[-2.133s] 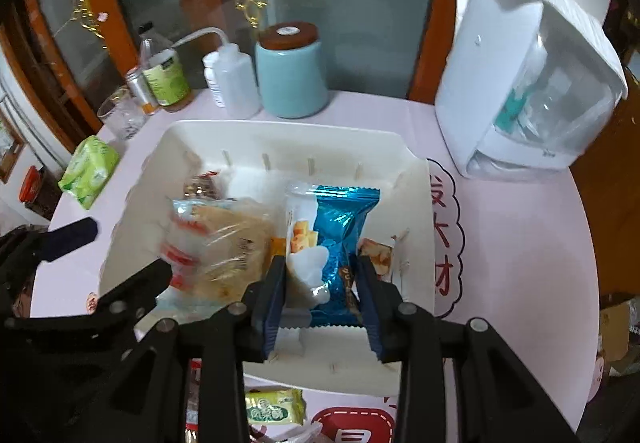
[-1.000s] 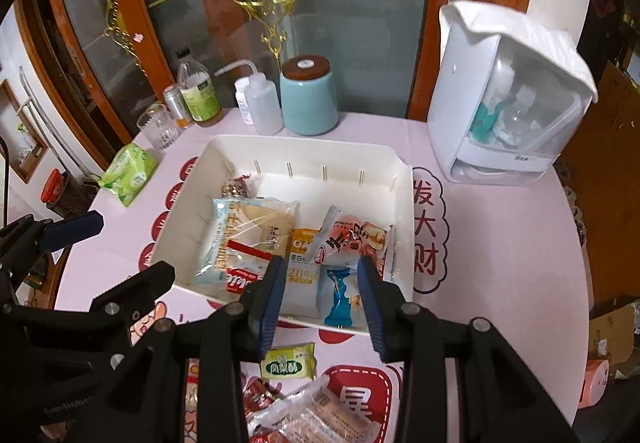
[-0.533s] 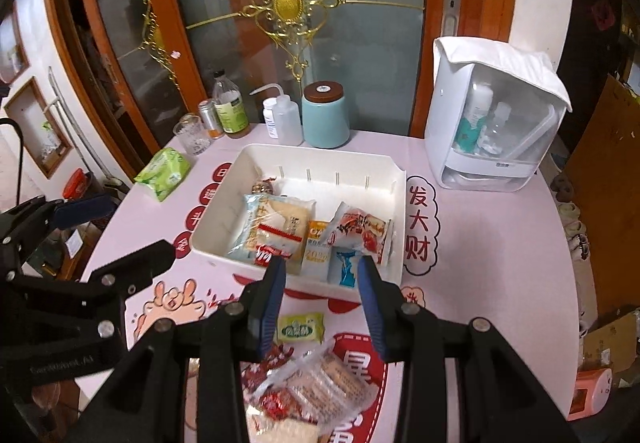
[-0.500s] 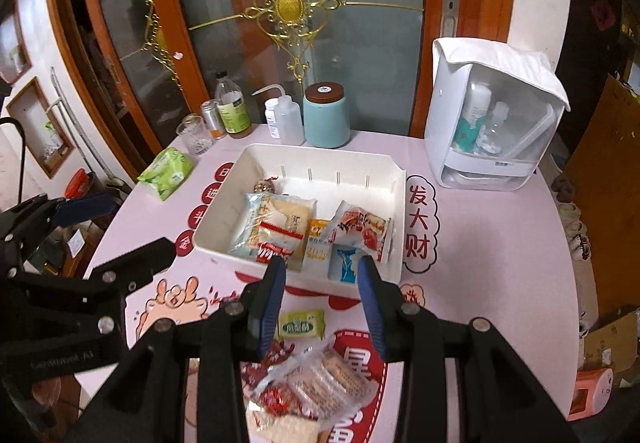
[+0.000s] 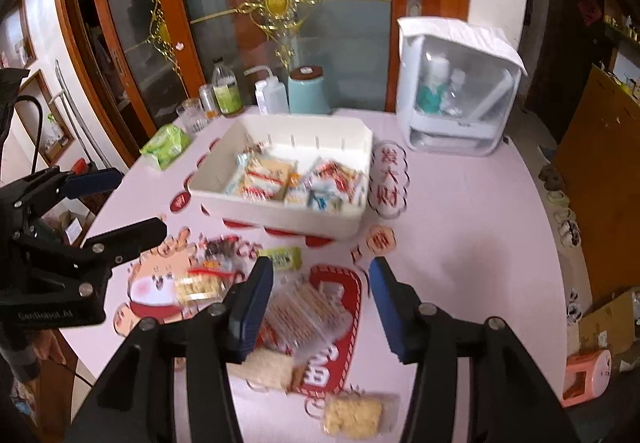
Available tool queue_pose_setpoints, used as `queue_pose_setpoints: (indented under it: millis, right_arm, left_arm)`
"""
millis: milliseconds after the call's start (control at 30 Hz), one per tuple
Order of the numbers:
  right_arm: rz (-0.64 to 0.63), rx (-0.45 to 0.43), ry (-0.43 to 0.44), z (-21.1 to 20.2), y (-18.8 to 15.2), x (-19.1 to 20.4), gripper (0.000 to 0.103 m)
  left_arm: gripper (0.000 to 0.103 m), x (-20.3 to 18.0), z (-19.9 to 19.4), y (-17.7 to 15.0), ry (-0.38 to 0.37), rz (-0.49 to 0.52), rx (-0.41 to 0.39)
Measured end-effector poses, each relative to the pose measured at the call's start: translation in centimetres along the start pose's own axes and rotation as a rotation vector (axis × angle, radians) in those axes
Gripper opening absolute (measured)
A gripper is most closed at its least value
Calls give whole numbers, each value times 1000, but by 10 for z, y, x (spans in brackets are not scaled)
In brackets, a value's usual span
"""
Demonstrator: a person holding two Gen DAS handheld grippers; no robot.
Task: Organize snacks
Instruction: 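Withdraw both grippers from the tray back over the remaining snacks, then grasp the clear cake bag with the right gripper while the left grasps the red snack bag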
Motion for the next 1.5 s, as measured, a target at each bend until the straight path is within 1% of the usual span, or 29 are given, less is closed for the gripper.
queue_pose_setpoints:
  millis: [100, 200, 267, 333, 400, 500, 600, 633, 667, 767, 800, 867, 933, 1100, 1167, 1233, 1333, 1400, 1500]
  right_arm:
    - [7, 32, -24, 4, -27, -5, 51]
    - [28, 78, -43, 14, -55, -13, 51]
    - [59, 114, -51, 22, -74, -20, 51]
    - [95, 141, -54, 28, -91, -26, 51]
    - [143, 176, -60, 37, -114, -34, 51]
    - [205, 219, -46, 49, -139, -39, 51]
    - [273, 251, -2, 62, -163, -42, 51]
    - [290, 272, 11, 67, -170, -42, 53]
    - [309, 295, 23, 75, -179, -42, 59]
    - [323, 306, 22, 87, -193, -40, 72]
    - [319, 303, 20, 89, -197, -38, 75]
    - [309, 310, 16, 95, -201, -37, 85]
    - [294, 319, 12, 100, -204, -35, 90]
    - [201, 349, -41, 113, -208, -26, 91]
    - [175, 365, -45, 119, -210, -24, 91]
    - [179, 378, -39, 123, -212, -24, 91]
    - [220, 404, -18, 130, -216, -26, 91]
    - [246, 407, 2, 133, -217, -27, 92]
    - [237, 410, -1, 132, -218, -26, 92]
  left_arm:
    - [82, -7, 9, -21, 21, 43, 33]
    - [82, -12, 20, -39, 16, 76, 75]
    - [82, -15, 28, -53, 7, 90, 104]
    - [82, -15, 35, -61, 24, 99, 114]
    - [82, -17, 47, -73, 26, 111, 148]
    - [82, -20, 64, -89, 5, 117, 208]
    - [82, -22, 80, -101, -12, 129, 254]
    - [82, -23, 86, -105, -14, 134, 273]
    - [82, -24, 93, -109, -14, 141, 291]
    - [82, -26, 108, -119, -6, 168, 327]
    - [82, -27, 113, -122, -8, 181, 336]
    - [82, -29, 120, -127, -5, 198, 348]
    - [82, -28, 128, -131, -2, 208, 364]
    - [82, -25, 147, -138, -11, 205, 404]
    - [82, -23, 154, -139, -8, 204, 415]
    - [82, -21, 163, -140, -3, 204, 428]
    - [82, -19, 174, -142, 11, 215, 446]
    - [82, -20, 179, -143, 1, 222, 461]
    - [82, -24, 184, -146, -18, 234, 479]
Point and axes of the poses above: each gripper's, at about its wrist camera, not at the fingertips, and z roughly the way its jaws point, x to its left, y to its top, the point moved 5 cm from there along z, roughly the way its jaws point, and after that the axes turned 9 degrees about -z, right-handed, at the moved point
